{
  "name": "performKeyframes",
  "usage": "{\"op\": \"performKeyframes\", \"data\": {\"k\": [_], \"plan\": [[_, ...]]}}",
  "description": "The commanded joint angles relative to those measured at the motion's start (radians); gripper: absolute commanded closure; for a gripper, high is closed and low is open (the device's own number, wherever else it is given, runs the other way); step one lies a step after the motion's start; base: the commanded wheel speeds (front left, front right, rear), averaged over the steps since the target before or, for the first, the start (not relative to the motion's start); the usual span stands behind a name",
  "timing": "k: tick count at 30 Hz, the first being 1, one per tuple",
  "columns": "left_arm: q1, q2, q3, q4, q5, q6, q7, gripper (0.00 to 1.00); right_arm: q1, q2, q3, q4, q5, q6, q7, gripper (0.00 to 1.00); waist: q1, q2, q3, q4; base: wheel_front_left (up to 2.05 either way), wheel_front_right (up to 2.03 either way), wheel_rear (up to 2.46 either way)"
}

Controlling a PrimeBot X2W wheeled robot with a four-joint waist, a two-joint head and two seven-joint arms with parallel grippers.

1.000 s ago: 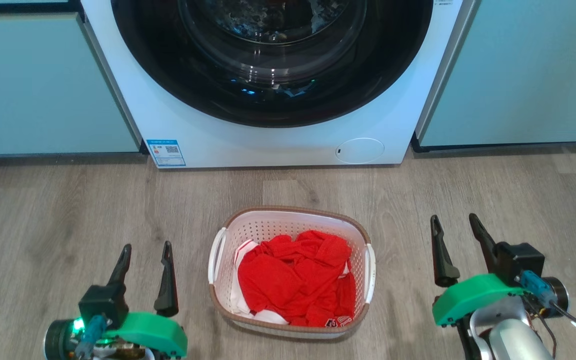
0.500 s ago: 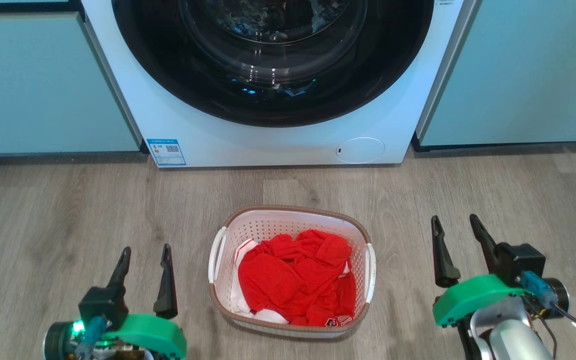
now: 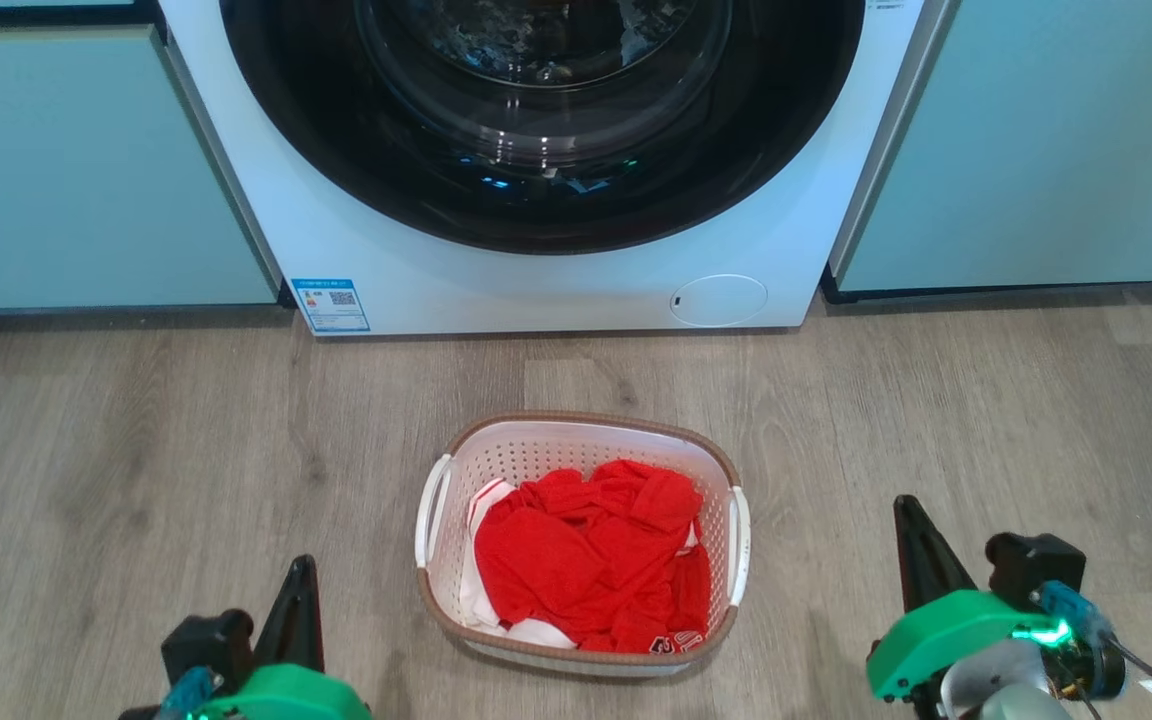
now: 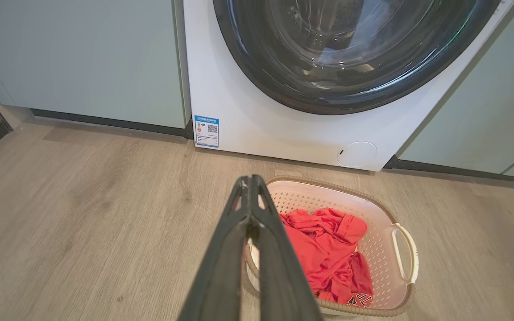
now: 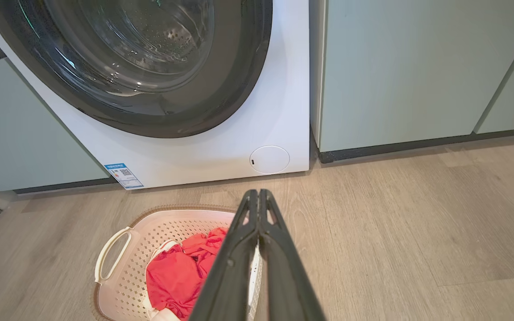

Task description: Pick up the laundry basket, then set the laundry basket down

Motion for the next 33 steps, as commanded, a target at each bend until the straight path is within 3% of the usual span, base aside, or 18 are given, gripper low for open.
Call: {"op": "performKeyframes", "data": {"k": [1,33], "plan": [[-0.043,0.007,0.014,-0.032,-0.031,-0.009,0.008,1.0,-0.033,-0.007,-0.008,-0.033,0.031,0.0,0.005,1.0,0.0001,0.0,0.0,-0.001,0.0,0.0,0.0],[-0.093,0.014,0.065,-0.031,-0.399,-0.049,0.092,1.0,-0.049,-0.019,-0.052,-0.051,0.386,0.002,0.081,1.0,0.0001,0.0,-0.007,-0.013,0.0,0.0,0.0]]}}
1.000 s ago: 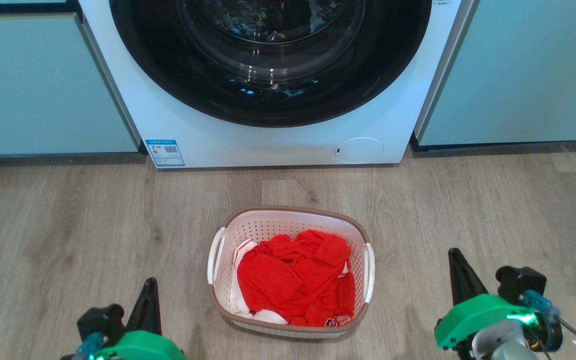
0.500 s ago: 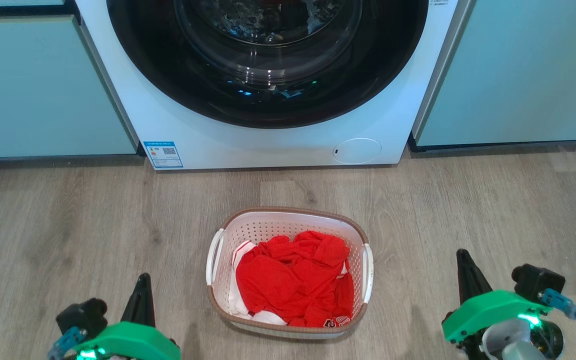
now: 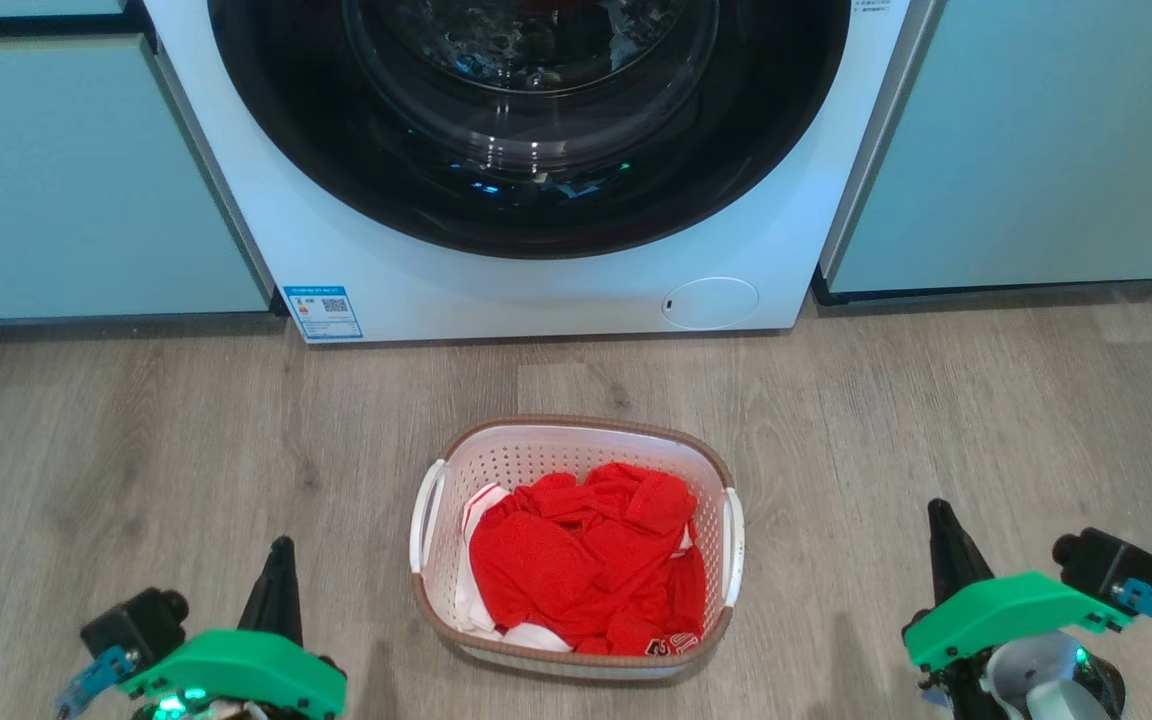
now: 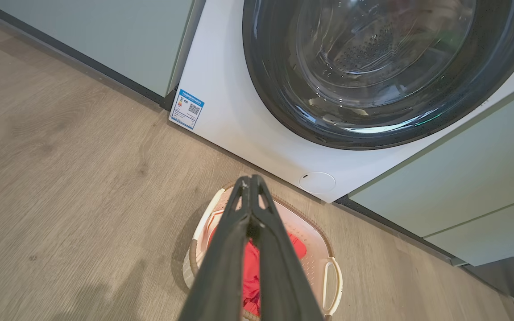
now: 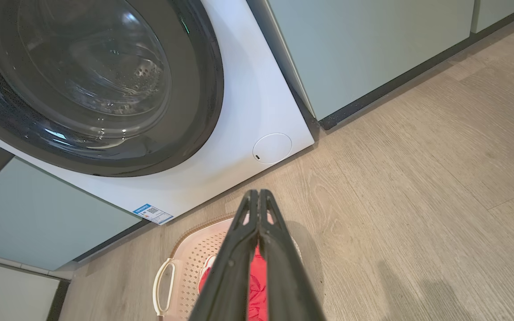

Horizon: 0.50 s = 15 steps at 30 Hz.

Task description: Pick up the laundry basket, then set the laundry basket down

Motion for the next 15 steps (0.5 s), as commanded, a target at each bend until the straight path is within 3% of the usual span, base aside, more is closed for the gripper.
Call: {"op": "performKeyframes", "data": {"k": [1,15], "plan": [[-0.05,0.013,0.027,-0.031,-0.032,-0.006,0.007,1.0,-0.048,-0.017,-0.003,-0.036,0.033,0.002,0.006,1.0,0.0,0.0,0.0,-0.001,0.0,0.0,0.0],[-0.074,0.015,0.053,-0.031,-0.209,-0.025,0.049,1.0,-0.056,-0.02,-0.028,-0.045,0.201,0.003,0.046,1.0,0.0,0.0,-0.004,-0.007,0.0,0.0,0.0]]}}
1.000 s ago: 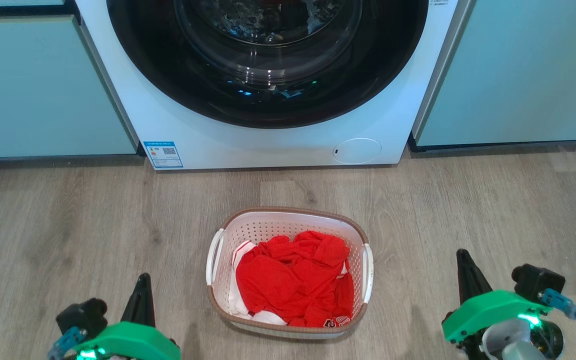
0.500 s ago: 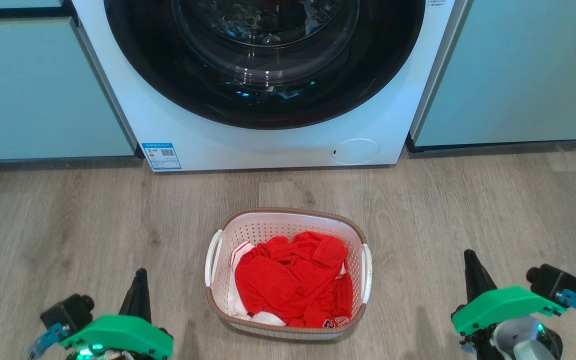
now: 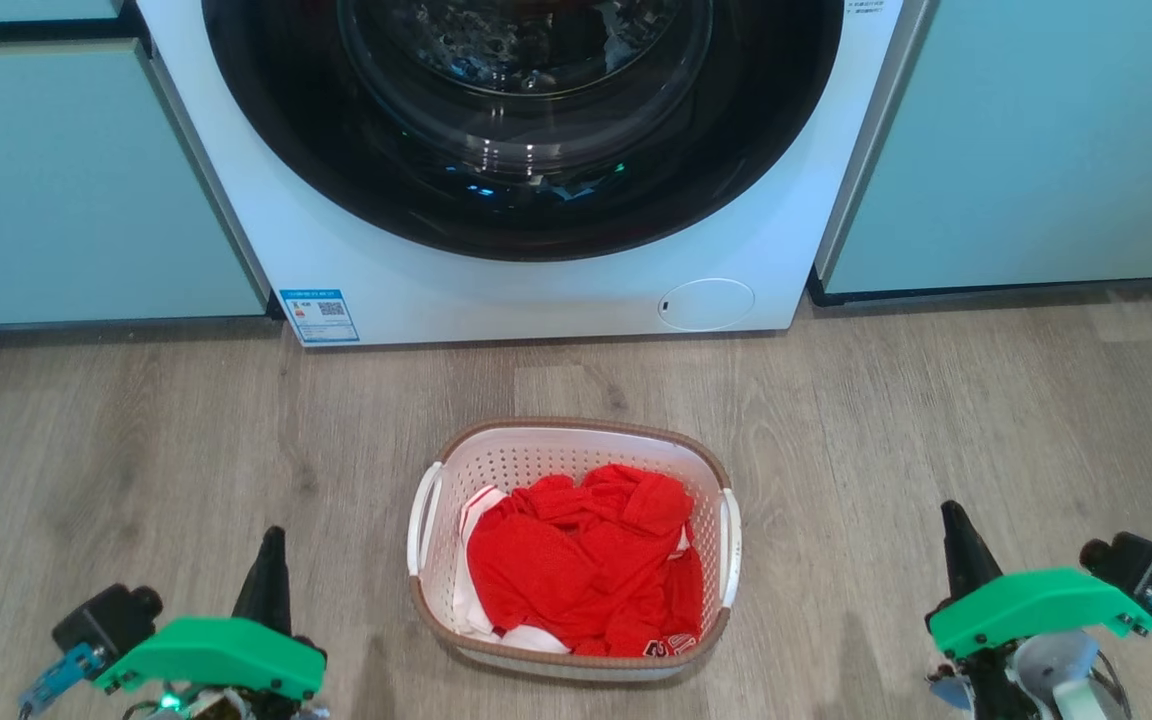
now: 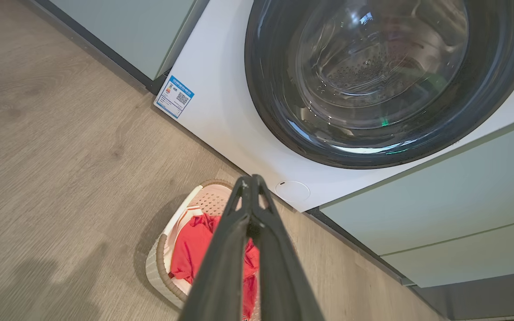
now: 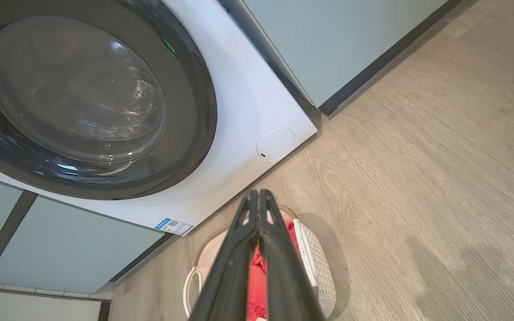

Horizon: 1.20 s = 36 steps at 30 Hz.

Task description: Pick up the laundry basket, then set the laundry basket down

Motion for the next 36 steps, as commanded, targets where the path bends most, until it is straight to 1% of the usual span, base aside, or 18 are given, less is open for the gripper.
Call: {"op": "performKeyframes", "data": {"k": [1,36], "plan": [[-0.055,0.014,0.028,-0.031,-0.021,-0.008,0.007,1.0,-0.054,-0.014,0.002,-0.037,0.022,0.003,0.004,1.0,0.0,0.0,0.0,0.0,0.0,0.0,0.0],[-0.111,0.018,0.093,-0.03,-0.432,-0.053,0.108,1.0,-0.072,-0.015,-0.064,-0.057,0.409,0.004,0.103,1.0,0.0,0.0,-0.008,-0.014,0.0,0.0,0.0]]}}
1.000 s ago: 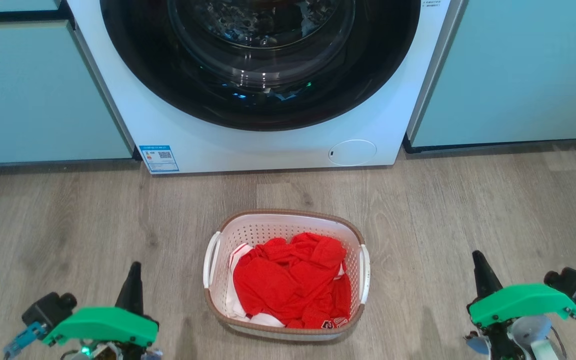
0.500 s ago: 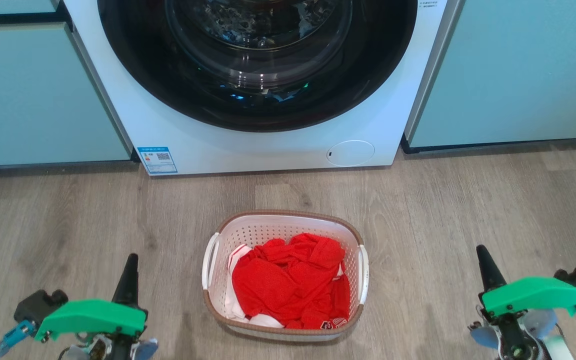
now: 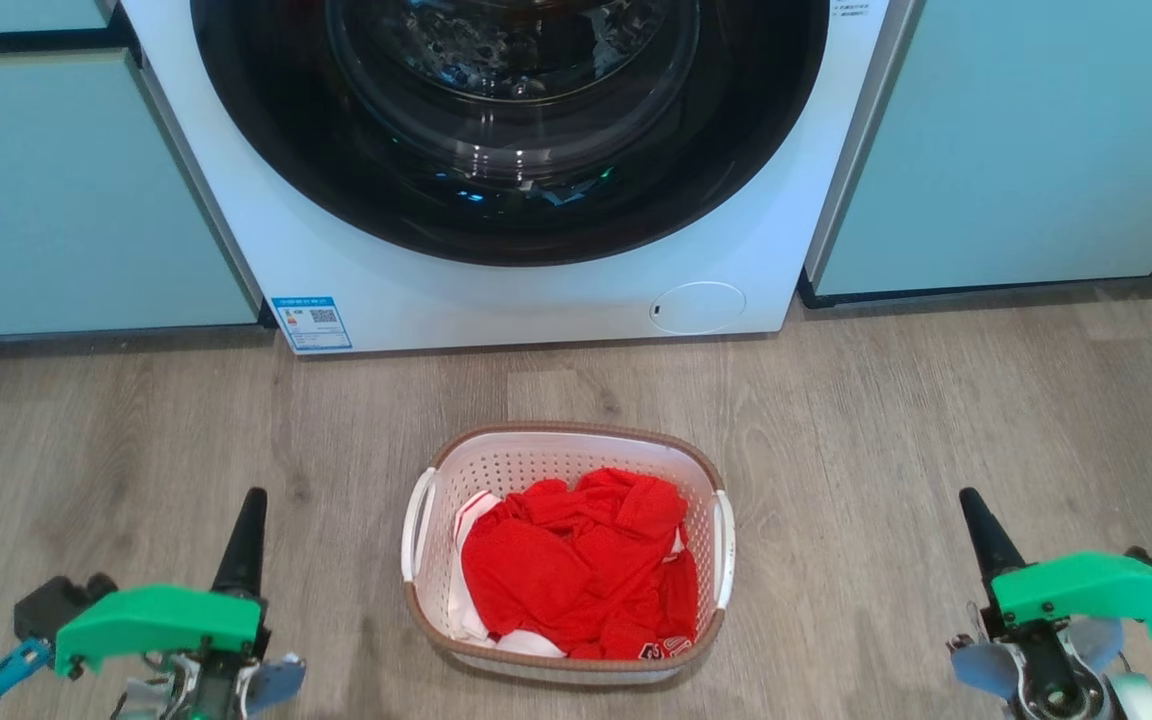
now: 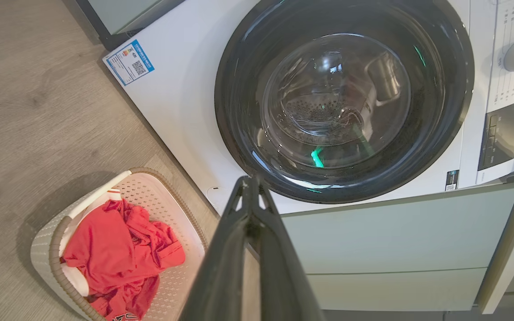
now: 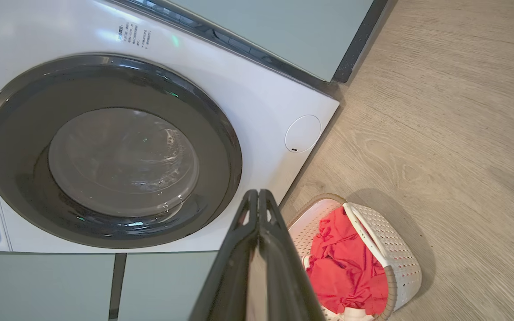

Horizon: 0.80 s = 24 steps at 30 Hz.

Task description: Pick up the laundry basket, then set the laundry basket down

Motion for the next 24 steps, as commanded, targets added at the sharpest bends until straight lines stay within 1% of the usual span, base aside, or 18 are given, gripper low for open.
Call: {"op": "performKeyframes", "data": {"k": [1,24], "plan": [[-0.059,0.016,0.034,-0.03,-0.037,-0.011,0.008,1.0,-0.052,-0.014,0.007,-0.042,0.036,0.005,0.009,1.0,0.0,0.0,0.0,-0.001,0.0,0.0,0.0],[-0.094,0.018,0.076,-0.03,-0.294,-0.039,0.073,1.0,-0.063,-0.013,-0.037,-0.054,0.277,0.006,0.074,1.0,0.0,0.0,-0.005,-0.01,0.0,0.0,0.0]]}}
